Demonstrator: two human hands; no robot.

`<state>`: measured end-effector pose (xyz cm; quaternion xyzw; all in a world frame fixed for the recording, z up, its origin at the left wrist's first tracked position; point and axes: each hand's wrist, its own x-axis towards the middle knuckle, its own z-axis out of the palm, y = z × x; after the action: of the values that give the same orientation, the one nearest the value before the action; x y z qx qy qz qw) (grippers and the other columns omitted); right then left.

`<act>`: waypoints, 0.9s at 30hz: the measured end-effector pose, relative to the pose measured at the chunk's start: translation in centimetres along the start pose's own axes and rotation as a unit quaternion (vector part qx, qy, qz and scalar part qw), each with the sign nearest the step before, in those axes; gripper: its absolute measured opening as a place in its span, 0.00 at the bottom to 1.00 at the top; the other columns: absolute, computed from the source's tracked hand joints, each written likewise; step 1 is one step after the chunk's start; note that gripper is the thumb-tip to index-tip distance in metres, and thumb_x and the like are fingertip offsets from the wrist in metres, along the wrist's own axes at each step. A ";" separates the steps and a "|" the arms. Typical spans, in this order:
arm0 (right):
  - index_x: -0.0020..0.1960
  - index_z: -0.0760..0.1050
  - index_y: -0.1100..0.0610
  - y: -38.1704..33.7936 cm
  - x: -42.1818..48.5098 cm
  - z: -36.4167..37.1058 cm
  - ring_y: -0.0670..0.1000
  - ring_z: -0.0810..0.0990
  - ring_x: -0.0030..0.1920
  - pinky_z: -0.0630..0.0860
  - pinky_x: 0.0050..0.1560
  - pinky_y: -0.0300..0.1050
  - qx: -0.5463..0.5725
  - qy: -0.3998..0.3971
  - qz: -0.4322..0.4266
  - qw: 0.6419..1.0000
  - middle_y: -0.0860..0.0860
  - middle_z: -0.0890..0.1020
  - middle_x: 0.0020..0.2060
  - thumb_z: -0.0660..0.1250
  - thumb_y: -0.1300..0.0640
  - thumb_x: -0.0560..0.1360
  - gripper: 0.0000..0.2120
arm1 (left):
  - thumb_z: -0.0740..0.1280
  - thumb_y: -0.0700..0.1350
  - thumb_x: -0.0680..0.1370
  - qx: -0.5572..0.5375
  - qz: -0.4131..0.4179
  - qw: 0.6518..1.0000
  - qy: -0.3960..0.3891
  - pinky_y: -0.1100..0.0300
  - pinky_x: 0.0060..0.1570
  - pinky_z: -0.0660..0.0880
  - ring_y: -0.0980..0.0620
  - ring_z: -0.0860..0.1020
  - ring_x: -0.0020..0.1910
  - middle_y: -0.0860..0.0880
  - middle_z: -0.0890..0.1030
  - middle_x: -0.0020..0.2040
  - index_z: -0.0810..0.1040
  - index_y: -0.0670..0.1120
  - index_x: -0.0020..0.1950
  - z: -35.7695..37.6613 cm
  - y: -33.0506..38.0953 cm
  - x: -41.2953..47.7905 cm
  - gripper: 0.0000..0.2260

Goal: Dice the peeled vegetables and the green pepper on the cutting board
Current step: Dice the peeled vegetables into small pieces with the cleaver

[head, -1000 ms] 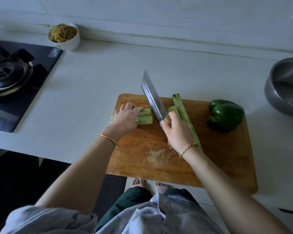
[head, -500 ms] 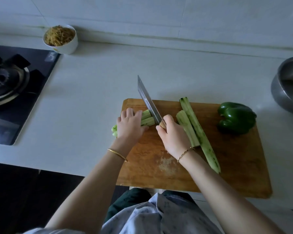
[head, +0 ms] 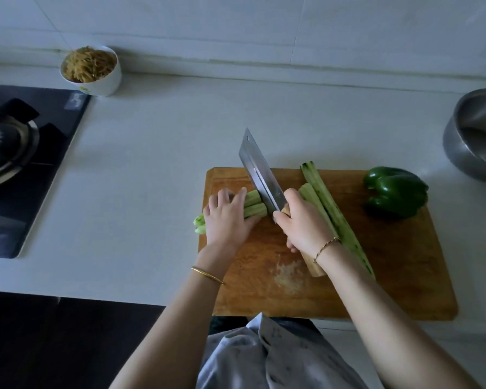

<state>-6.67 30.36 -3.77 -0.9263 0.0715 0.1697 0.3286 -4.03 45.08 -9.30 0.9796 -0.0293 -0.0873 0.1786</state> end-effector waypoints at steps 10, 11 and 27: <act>0.49 0.63 0.57 -0.2 -1.7 0.6 0.48 0.68 0.25 0.69 0.25 0.48 -0.036 0.068 -0.042 0.996 0.48 0.68 0.29 0.59 0.56 0.81 0.06 | 0.64 0.55 0.78 -0.019 -0.020 0.999 0.024 0.48 0.66 0.60 0.44 0.63 0.65 0.49 0.69 0.64 0.67 0.55 0.72 0.2 0.8 -1.0 0.22; 0.49 0.63 0.56 -0.2 -1.7 0.7 0.47 0.67 0.25 0.65 0.24 0.45 -0.046 0.070 -0.044 0.995 0.48 0.68 0.29 0.60 0.56 0.81 0.07 | 0.64 0.54 0.78 -0.018 -0.021 0.999 0.023 0.48 0.66 0.60 0.45 0.63 0.65 0.49 0.69 0.64 0.67 0.55 0.72 0.2 0.9 -1.1 0.22; 0.48 0.61 0.56 -0.1 -1.2 0.3 0.48 0.65 0.26 0.58 0.24 0.44 -0.060 0.072 -0.053 0.994 0.48 0.67 0.28 0.59 0.56 0.81 0.07 | 0.63 0.54 0.78 -0.011 -0.047 0.999 -0.003 0.47 0.67 0.59 0.44 0.62 0.66 0.47 0.67 0.65 0.65 0.55 0.71 -0.1 1.7 -0.9 0.21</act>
<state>-7.84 30.64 -3.53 -0.9567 0.0357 0.0895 0.2746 -4.90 43.63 -8.49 0.9776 0.0169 -0.0989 0.1852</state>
